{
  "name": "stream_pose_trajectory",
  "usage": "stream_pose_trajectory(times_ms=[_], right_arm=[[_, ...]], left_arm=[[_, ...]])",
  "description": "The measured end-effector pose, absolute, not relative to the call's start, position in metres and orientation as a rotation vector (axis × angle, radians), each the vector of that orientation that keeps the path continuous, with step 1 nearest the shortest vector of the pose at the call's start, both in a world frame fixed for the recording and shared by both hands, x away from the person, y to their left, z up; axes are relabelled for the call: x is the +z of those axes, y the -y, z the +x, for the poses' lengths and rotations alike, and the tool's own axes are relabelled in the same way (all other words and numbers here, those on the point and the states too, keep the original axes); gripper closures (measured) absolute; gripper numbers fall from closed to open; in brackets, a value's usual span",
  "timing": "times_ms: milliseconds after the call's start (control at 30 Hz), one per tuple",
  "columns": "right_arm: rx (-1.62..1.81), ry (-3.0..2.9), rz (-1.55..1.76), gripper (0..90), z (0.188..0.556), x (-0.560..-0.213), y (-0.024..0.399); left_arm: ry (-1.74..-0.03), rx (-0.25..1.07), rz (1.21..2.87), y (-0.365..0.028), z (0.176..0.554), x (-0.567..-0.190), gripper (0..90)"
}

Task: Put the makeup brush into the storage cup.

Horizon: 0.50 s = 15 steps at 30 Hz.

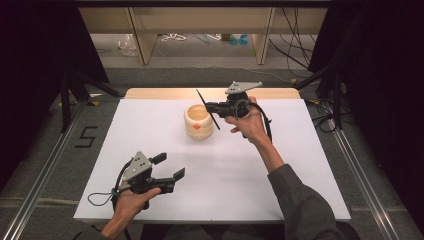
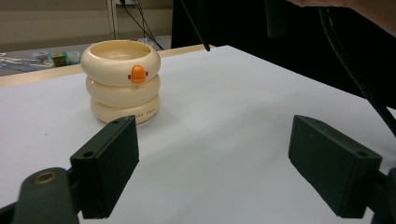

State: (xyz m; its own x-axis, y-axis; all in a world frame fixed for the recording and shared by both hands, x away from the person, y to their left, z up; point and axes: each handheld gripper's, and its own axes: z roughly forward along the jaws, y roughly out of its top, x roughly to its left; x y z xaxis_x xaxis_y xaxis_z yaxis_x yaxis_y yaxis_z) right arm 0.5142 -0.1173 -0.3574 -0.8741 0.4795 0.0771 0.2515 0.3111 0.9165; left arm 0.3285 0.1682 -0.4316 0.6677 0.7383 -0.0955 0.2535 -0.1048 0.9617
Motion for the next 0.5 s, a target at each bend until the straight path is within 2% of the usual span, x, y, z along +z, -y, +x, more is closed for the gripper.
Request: stream_pose_trajectory(times_ms=[133, 167, 500], right_arm=[[1.598, -2.350, 0.700, 85.8, 0.525, -0.357, 0.115], [1.598, -2.350, 0.700, 85.8, 0.525, -0.357, 0.115], [1.590, -2.307, 0.749, 85.7, 0.540, -0.353, 0.111]], left_arm=[[-0.831, 0.476, 1.667, -0.167, 0.327, -0.432, 15.6], [-0.585, 0.714, 1.805, -0.182, 0.342, -0.425, 15.6], [-0.591, 0.718, 1.810, -0.183, 0.342, -0.424, 15.6]])
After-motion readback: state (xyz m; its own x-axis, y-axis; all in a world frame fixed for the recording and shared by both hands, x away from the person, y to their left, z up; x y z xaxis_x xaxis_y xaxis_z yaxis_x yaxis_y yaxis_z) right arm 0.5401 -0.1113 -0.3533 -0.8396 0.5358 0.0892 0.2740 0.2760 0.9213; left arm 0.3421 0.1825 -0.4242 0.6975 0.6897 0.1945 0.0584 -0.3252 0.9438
